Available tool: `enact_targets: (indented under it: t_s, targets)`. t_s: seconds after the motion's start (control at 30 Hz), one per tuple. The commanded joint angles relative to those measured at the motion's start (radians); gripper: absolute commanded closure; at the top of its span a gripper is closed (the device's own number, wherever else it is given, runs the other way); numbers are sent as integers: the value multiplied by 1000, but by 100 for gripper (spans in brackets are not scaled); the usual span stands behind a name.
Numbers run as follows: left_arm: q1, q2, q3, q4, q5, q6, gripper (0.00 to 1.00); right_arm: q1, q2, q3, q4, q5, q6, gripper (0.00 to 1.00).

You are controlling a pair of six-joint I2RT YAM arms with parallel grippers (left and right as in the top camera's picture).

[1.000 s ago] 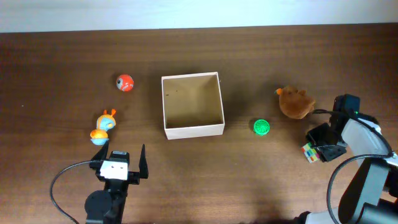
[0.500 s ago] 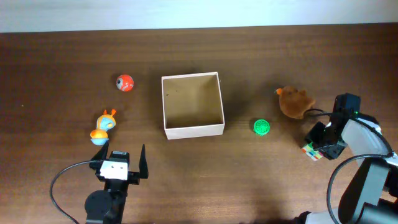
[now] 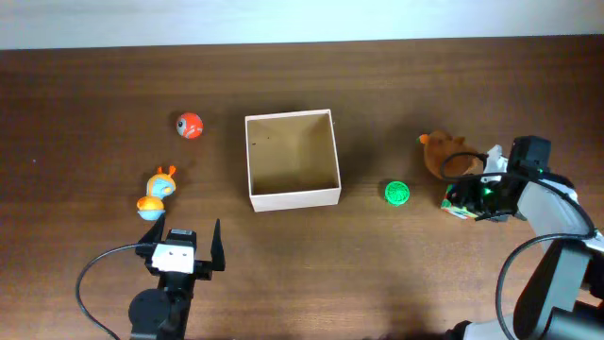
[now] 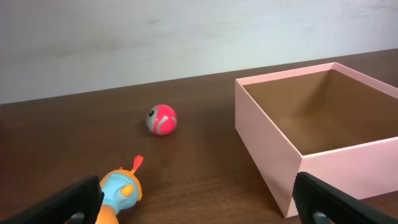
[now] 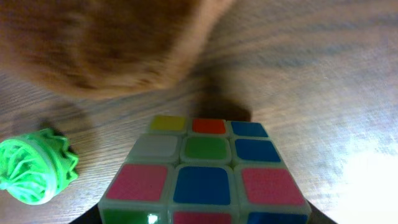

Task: Pack container
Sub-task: 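Lower the right gripper and grasp the Rubik's cube, then lift the cube and carry it left over the box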

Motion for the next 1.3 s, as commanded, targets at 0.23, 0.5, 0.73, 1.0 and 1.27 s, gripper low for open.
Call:
enact_targets:
  t_s: [0.23, 0.5, 0.73, 1.0, 1.27]
  targets:
    - [5, -10, -6, 3, 0, 19, 1, 227, 7, -3, 19, -39, -152, 50]
    - [5, -10, -6, 3, 0, 19, 1, 381, 7, 111, -26, -37, -145, 59]
    - [5, -10, -6, 3, 0, 19, 1, 398, 7, 307, -193, -41, -140, 59]
    - [5, -10, -6, 3, 0, 19, 1, 421, 7, 582, -403, -124, -140, 63]
    - [5, -10, -6, 3, 0, 19, 1, 572, 7, 685, -360, -117, -71, 63]
